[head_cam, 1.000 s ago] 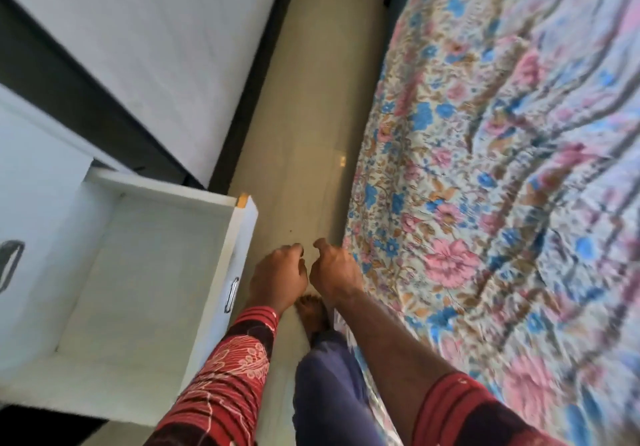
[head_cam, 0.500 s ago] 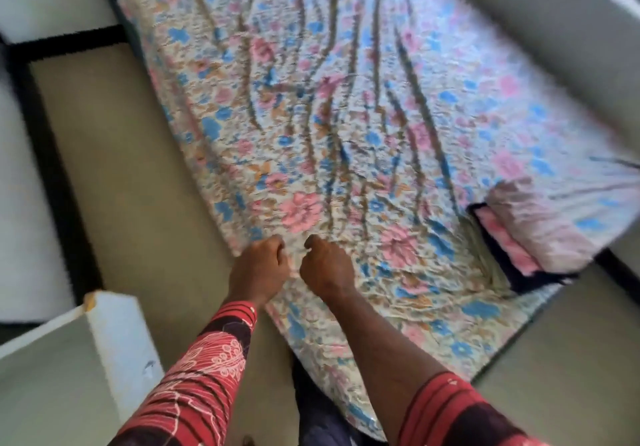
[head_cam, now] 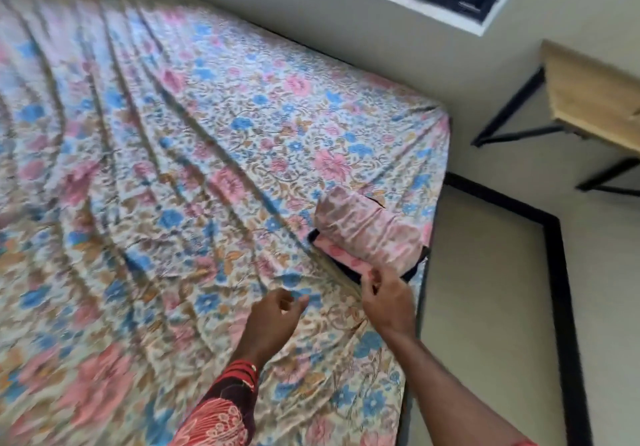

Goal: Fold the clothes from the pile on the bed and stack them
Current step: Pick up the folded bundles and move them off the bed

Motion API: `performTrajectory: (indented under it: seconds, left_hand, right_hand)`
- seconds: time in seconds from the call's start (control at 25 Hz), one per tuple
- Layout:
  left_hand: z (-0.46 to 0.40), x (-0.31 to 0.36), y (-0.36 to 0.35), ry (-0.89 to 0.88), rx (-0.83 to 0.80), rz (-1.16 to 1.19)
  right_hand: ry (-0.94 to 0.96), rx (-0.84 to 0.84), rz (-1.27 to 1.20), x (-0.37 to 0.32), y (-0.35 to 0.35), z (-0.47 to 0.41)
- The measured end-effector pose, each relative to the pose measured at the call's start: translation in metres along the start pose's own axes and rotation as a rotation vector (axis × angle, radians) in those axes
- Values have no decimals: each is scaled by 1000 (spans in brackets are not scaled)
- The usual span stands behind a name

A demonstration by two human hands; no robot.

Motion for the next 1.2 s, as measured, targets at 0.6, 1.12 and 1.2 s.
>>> performTrajectory:
  seconds: [0.6, 1.12, 1.2]
  left_hand:
    - [-136, 0, -182, 525, -187, 963]
    - [-180, -17, -202, 547, -14, 942]
    - [-175, -26, -193, 527, 13, 921]
  right_hand:
    - [-337, -806, -204, 96, -87, -287]
    - [-739, -541, -792, 106, -71, -212]
    - [-653, -602, -640, 94, -71, -207]
Point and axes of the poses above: each hand's wrist, its own z-axis away from the middle knuckle, its own y-axis out of the back of the hand, x = y × z, the point moved 9 cm from there along -z, towards the middle knuckle, and after that the axes turned 7 degrees about -y, right-handed, at the moved point
